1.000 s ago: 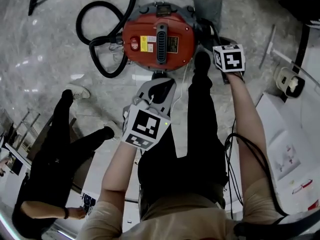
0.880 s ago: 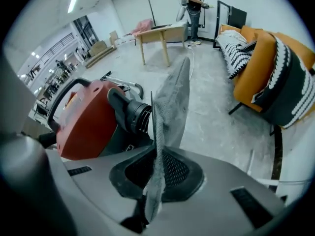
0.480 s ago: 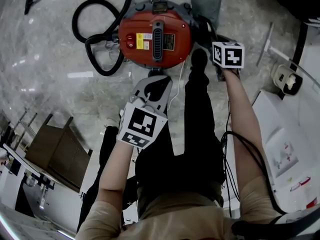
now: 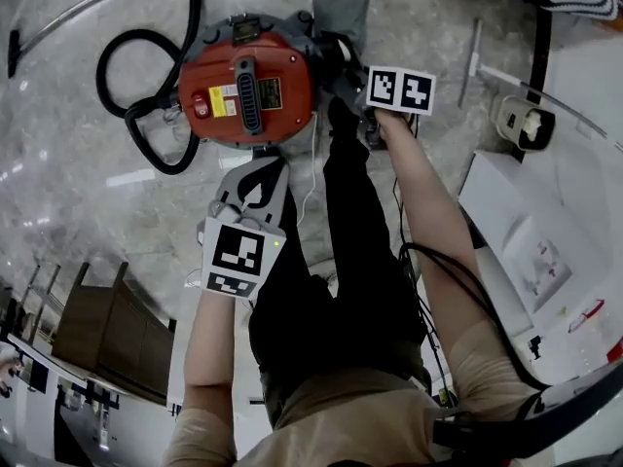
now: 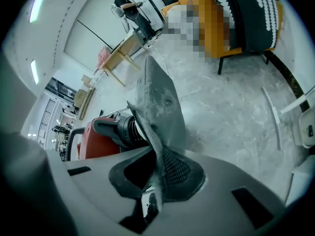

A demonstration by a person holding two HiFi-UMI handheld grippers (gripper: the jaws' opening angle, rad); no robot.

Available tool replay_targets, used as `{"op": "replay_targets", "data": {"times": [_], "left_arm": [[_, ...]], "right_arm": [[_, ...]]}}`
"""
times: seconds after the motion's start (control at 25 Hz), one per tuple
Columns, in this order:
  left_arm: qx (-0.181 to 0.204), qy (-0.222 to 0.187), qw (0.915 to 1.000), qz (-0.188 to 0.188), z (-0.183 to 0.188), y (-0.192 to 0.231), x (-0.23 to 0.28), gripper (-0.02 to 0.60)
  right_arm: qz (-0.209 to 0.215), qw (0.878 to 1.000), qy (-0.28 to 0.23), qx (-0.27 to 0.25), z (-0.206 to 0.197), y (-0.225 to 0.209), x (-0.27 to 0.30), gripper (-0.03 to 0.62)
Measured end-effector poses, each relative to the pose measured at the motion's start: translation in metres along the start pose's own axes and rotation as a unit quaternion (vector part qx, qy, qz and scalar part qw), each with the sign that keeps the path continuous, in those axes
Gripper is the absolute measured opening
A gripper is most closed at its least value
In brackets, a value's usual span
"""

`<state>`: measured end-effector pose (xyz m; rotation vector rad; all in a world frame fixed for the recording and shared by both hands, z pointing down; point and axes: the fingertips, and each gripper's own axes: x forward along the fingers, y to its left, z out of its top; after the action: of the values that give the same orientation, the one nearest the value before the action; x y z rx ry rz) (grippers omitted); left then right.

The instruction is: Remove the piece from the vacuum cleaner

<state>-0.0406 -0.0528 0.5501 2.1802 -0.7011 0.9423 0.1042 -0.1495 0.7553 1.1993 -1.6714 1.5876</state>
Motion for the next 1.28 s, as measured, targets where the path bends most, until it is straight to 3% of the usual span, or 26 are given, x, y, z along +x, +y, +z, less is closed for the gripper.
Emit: {"op": "replay_targets", "data": {"times": [0.28, 0.44, 0.76, 0.96, 1.12, 1.28], "left_arm": [[0.002, -0.006, 1.0000, 0.007, 0.009, 0.008, -0.001, 0.003], [-0.002, -0.010, 0.9999, 0.002, 0.013, 0.004, 0.000, 0.003], [-0.006, -0.004, 1.0000, -0.004, 0.005, 0.001, 0.001, 0.003], [-0.010, 0.000, 0.9999, -0.005, -0.005, 0.006, 0.001, 0.003], [-0.013, 0.002, 0.9999, -0.004, -0.006, 0.008, 0.002, 0.003], [-0.014, 0.003, 0.9999, -0.007, -0.007, 0.006, 0.003, 0.003]], "right_arm": [[0.024, 0.999, 0.014, -0.045, 0.005, 0.002, 0.000, 0.031], [0.005, 0.994, 0.035, -0.103, 0.002, 0.003, -0.002, 0.029], [-0.004, 0.988, 0.050, -0.148, 0.001, 0.001, -0.001, 0.029], [-0.038, 0.970, 0.060, -0.230, 0.001, -0.001, -0.002, 0.029], [-0.054, 0.963, 0.062, -0.257, 0.000, 0.000, -0.001, 0.029], [-0.091, 0.936, 0.059, -0.334, 0.001, -0.001, -0.001, 0.029]]}}
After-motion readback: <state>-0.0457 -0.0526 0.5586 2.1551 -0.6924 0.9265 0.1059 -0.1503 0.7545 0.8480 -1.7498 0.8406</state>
